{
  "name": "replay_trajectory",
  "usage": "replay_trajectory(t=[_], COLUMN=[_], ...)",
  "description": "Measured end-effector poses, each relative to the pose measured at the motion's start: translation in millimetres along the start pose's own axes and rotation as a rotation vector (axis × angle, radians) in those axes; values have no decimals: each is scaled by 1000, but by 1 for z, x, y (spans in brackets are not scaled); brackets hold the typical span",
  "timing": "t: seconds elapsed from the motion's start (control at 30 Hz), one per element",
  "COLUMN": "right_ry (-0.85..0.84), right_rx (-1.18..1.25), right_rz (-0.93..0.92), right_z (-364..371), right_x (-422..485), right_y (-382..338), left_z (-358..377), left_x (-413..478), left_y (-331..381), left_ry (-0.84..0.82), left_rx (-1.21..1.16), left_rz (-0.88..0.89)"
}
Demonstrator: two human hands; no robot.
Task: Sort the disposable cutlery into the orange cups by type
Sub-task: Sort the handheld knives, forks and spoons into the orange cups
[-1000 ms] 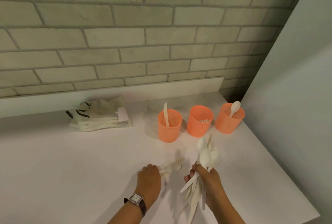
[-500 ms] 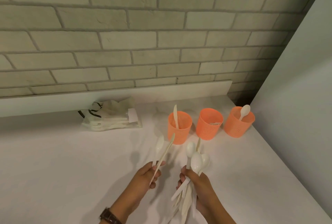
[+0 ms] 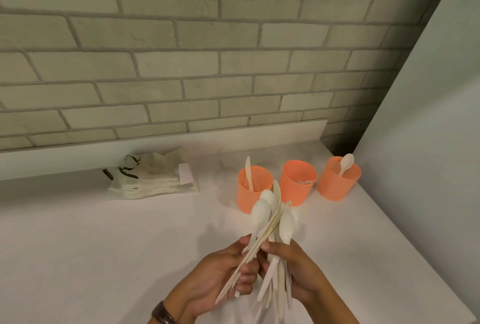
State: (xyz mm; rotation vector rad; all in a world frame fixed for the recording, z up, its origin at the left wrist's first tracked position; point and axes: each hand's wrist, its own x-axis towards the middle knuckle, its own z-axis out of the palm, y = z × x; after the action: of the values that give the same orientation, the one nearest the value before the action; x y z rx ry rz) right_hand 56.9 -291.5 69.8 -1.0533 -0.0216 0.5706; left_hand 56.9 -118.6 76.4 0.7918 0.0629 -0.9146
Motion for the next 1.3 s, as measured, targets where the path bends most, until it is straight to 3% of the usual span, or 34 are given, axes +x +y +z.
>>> replay_trajectory(t=[0.13, 0.3, 0.47, 0.67, 0.93, 1.3], right_ry=[32, -77, 39, 304, 273, 326], right_rx=[-90, -98, 192, 154, 102, 81], right_rz=[-34, -33, -180, -241, -112, -13], right_z=[-23, -62, -104, -163, -177, -146], right_x=[-3, -6, -15, -32, -32, -19], right_y=[-16, -37, -75, -128, -108, -83], left_z=[11, 36, 47, 48, 78, 85], left_x=[16, 46, 72, 92, 118, 115], left_y=[-2, -15, -31, -30, -13, 26], left_ry=[-111, -180, -192, 15, 352, 713], left_rx=[-117, -157, -223, -189, -99, 507], left_rz=[-55, -88, -121, 85, 366, 639])
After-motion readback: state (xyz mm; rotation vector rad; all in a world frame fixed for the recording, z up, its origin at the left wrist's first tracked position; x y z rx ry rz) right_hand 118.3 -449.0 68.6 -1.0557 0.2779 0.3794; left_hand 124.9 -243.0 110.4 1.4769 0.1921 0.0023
